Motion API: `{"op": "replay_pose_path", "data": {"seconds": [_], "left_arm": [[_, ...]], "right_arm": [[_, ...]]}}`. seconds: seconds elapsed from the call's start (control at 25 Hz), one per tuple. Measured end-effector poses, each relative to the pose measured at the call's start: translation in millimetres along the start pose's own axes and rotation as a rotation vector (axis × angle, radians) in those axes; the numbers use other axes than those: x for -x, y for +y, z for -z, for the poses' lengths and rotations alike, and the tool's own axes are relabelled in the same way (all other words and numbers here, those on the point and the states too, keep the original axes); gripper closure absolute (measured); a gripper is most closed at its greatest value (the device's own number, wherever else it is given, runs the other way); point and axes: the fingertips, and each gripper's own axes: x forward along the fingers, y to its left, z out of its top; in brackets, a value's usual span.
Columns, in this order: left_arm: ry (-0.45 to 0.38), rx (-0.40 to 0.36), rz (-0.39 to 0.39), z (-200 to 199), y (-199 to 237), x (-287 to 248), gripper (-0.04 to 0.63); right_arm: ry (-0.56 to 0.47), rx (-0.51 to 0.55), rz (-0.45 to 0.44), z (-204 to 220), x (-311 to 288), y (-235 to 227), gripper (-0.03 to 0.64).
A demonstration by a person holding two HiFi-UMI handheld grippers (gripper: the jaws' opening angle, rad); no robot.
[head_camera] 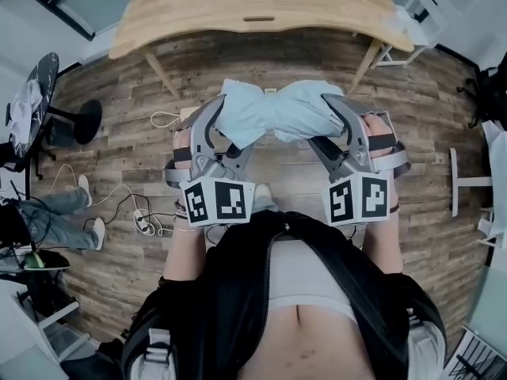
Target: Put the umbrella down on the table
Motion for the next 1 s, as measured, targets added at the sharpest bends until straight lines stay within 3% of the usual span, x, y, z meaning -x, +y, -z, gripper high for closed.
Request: {"op": "replay_pose_path", "data": {"seconds": [0.44,1.0], "left_arm": [[-0.007,-0.022,0.012,24.3,47.1,-42.5,0.27],[0.004,-0.004,-0.021,19.3,58.8,-49.3,0.27]], "right_arm": [[0.017,-0.028,0.01,-9.6,-57.9,-32.7,0.258],[-0.005,0.005,0.001,-8.9,-65.1,-50.3,0.258]]}}
